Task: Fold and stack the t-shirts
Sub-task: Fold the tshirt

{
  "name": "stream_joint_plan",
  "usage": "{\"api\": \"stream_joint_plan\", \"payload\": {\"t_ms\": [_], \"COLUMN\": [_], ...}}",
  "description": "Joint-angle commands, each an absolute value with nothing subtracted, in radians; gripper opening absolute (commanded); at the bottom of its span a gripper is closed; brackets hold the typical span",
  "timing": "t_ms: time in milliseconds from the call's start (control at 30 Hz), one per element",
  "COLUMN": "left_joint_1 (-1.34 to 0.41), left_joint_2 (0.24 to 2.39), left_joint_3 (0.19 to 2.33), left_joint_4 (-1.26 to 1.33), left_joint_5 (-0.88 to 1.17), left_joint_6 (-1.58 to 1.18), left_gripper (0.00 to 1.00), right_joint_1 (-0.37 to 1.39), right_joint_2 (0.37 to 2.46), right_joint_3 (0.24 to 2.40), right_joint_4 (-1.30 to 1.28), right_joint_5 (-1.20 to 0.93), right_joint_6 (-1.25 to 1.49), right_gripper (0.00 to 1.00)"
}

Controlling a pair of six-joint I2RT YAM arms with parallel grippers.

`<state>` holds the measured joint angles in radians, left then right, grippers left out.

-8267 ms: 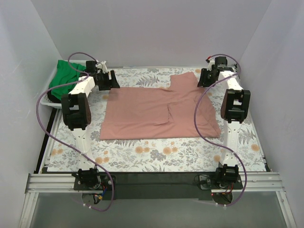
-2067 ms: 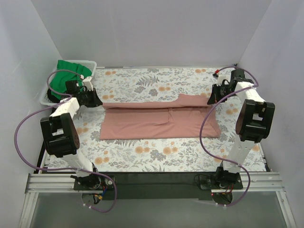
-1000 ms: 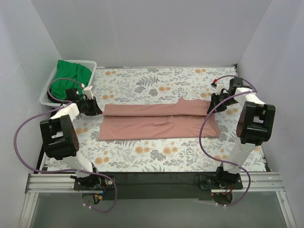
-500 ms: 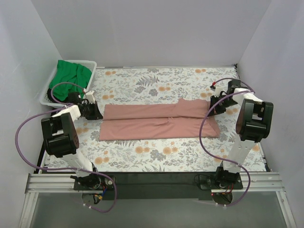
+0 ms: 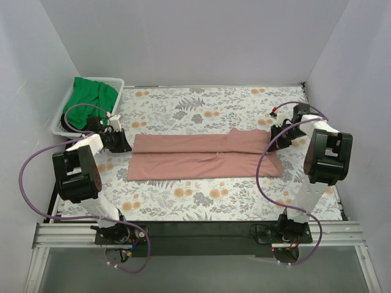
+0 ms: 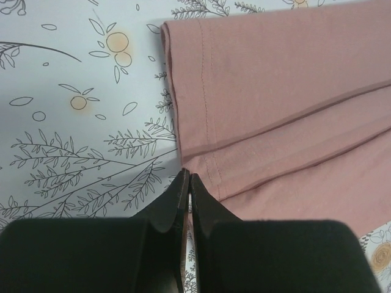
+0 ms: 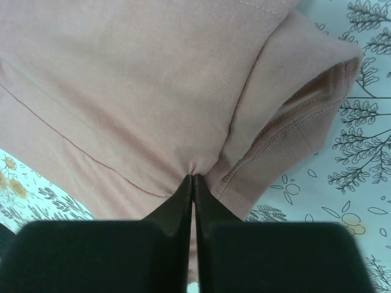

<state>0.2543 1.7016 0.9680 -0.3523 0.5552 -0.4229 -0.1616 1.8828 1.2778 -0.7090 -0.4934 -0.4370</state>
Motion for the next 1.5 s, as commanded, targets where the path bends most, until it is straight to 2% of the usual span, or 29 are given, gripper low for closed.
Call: {"api": "stream_joint_plan", "payload": {"t_ms": [0,67,100,133,200,233,367,500,600,767,900,1133,1467], "left_joint_1": [0.267,0.268,0.267,0.268,0.267,0.267,0.215,0.018,-0.159,-0.342,-0.452,-0.531,-0.572], "left_joint_2": [1.719,1.721,1.718,1.698,1.672,1.652,1.638,1.785,1.924,2.198,2.373,2.505,2.585], "left_joint_3": [0.986,1.009,1.015,1.025,1.067,1.092,1.236,1.422,1.551,1.866,2.026,2.103,2.121], "left_joint_4": [-0.359,-0.391,-0.402,-0.417,-0.433,-0.457,-0.463,-0.446,-0.359,-0.252,-0.218,-0.181,-0.147], "left_joint_5": [0.528,0.547,0.560,0.574,0.619,0.639,0.718,0.773,0.743,0.716,0.689,0.623,0.681], "left_joint_6": [-0.387,-0.376,-0.371,-0.368,-0.377,-0.394,-0.454,-0.603,-0.755,-0.934,-0.996,-0.993,-1.048], "left_gripper": [0.00,0.12,0.18,0.28,0.36,0.47,0.53,0.52,0.52,0.50,0.50,0.52,0.49], "right_joint_1": [-0.170,-0.170,-0.170,-0.172,-0.170,-0.170,-0.170,-0.170,-0.169,-0.169,-0.169,-0.169,-0.170], "right_joint_2": [1.887,1.875,1.864,1.839,1.812,1.792,1.815,1.913,1.974,2.057,2.086,2.102,2.083], "right_joint_3": [1.279,1.288,1.314,1.330,1.370,1.418,1.549,1.650,1.687,1.747,1.747,1.698,1.672], "right_joint_4": [-0.716,-0.719,-0.719,-0.722,-0.723,-0.724,-0.723,-0.724,-0.716,-0.715,-0.719,-0.718,-0.719], "right_joint_5": [-0.445,-0.443,-0.446,-0.463,-0.491,-0.529,-0.586,-0.581,-0.591,-0.577,-0.578,-0.589,-0.575], "right_joint_6": [-0.479,-0.477,-0.471,-0.466,-0.437,-0.427,-0.350,-0.273,-0.216,-0.161,-0.152,-0.163,-0.149], "right_gripper": [0.17,0.34,0.46,0.57,0.71,0.72,0.66,0.54,0.50,0.49,0.50,0.50,0.49]}}
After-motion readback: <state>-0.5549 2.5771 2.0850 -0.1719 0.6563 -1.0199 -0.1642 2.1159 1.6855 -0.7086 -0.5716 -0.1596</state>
